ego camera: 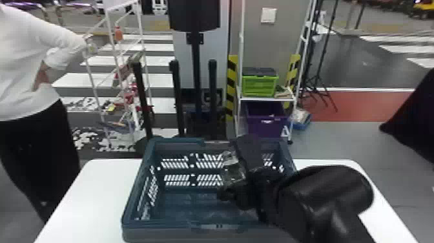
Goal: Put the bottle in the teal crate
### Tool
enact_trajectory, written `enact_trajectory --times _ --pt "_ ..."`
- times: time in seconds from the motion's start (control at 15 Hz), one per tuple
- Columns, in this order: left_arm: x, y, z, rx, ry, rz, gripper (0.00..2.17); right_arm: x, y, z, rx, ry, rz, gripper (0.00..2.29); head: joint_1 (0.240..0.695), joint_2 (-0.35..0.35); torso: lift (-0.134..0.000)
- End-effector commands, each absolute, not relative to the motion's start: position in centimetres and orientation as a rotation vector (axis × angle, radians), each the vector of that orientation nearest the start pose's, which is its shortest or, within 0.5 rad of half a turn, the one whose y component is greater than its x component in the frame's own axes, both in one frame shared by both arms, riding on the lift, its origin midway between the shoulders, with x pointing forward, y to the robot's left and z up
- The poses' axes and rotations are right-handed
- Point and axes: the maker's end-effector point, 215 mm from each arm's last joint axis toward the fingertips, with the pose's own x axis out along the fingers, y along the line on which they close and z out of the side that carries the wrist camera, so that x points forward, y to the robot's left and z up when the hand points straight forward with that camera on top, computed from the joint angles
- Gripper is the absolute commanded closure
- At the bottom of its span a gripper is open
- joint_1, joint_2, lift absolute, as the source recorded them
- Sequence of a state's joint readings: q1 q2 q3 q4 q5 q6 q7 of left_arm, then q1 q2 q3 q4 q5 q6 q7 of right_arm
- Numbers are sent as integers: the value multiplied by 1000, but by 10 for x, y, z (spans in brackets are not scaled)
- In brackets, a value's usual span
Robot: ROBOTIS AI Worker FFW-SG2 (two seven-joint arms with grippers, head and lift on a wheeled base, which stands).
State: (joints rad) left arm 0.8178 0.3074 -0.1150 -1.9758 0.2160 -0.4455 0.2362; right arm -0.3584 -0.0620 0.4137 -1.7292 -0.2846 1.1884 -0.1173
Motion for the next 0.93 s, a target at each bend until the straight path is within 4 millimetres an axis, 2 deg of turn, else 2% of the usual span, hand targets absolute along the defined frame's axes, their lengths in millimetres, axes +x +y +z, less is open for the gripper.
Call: enact_trajectory --times 0.0,0.2,0.47,0.6,0.87 --pt "326 255 -375 -70 16 26 130 574 -16 -408 -143 769 412 2256 499 0 0" --pt "329 256 -377 -71 21 27 130 584 -7 -421 -133 820 424 2256 499 0 0" --pt "330 263 -381 -71 27 38 130 600 -16 -436 -121 846 406 2253 499 0 0" --pt "330 266 -380 -70 26 43 130 602 -18 -442 -111 860 409 2253 499 0 0" --pt "331 267 -379 -69 25 42 130 603 -14 -442 -89 870 428 2233 499 0 0"
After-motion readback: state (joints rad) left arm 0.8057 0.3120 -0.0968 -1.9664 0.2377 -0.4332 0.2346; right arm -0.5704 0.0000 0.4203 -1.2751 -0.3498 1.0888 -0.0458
